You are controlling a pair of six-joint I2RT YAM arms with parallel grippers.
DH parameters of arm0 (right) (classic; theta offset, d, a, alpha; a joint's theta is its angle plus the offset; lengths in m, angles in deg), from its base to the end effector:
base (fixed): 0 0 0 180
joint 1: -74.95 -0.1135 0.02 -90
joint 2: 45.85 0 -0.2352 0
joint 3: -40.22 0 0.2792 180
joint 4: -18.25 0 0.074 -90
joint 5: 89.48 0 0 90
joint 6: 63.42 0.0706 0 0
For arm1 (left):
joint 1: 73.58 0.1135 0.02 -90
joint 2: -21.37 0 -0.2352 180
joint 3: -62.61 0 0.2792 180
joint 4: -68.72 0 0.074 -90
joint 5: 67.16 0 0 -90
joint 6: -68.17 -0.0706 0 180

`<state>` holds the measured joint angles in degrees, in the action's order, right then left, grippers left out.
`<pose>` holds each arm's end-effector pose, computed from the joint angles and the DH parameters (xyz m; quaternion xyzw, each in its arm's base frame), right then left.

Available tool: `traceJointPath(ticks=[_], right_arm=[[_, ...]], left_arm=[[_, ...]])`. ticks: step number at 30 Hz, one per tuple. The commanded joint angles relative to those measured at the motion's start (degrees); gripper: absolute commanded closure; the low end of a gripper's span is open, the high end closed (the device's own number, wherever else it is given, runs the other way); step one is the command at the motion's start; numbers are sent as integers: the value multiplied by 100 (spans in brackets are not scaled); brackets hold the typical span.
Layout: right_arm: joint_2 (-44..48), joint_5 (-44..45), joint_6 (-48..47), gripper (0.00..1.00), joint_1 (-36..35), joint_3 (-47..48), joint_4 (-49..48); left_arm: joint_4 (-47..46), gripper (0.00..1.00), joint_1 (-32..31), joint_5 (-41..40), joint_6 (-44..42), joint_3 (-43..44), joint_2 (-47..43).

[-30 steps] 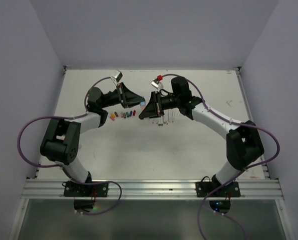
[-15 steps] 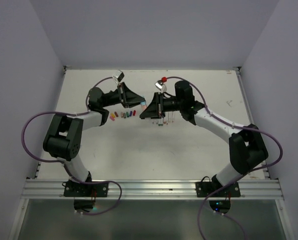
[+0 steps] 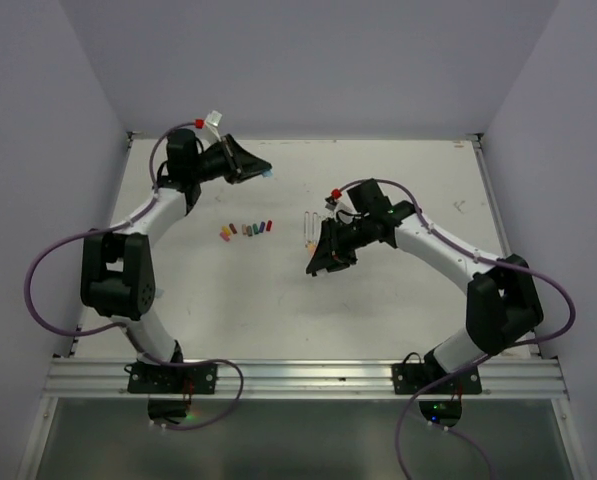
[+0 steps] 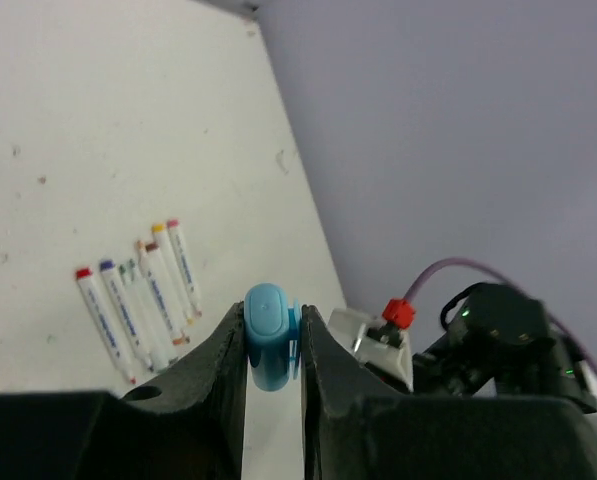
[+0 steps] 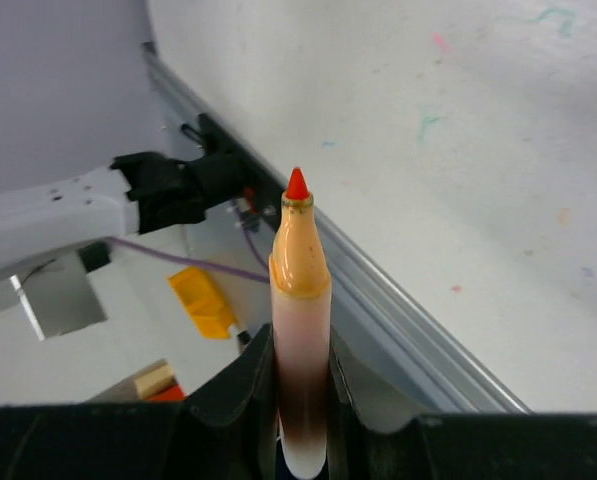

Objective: Open the pen caps

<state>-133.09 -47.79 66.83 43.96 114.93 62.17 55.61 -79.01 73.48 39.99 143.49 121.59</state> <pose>0.2712 0.2244 0.1870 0.0472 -0.8803 -0.4719 0.0141 0.4361 -0.0963 0.2396 -0.0663 0.7280 -0.5993 0.3262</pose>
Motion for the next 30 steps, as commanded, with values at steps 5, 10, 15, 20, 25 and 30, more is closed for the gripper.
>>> traceJointPath(ticks=[5, 10, 15, 20, 25, 30], right_arm=[[-460, 2554, -949, 100, 31, 625, 935], [-812, 3143, -1150, 100, 22, 494, 1094], [-935, 3303, -1134, 100, -22, 195, 770], [-1111, 3232, -853, 100, -171, -121, 357], [-1076, 3276, -571, 100, -242, -526, 110], [-1155, 3311, -632, 97, -338, -658, 22]], left_arm=[[5064, 100, -1047, -1307, -3421, -236, -573], [5373, 100, -1530, -1863, -3467, -973, -1040], [5154, 100, -1777, -1838, -3194, -1397, -1111], [5056, 100, -2049, -1723, -2983, -1512, -891], [5048, 100, -2164, -1943, -2895, -1696, -820], [4785, 98, -2164, -1811, -2895, -1951, -654]])
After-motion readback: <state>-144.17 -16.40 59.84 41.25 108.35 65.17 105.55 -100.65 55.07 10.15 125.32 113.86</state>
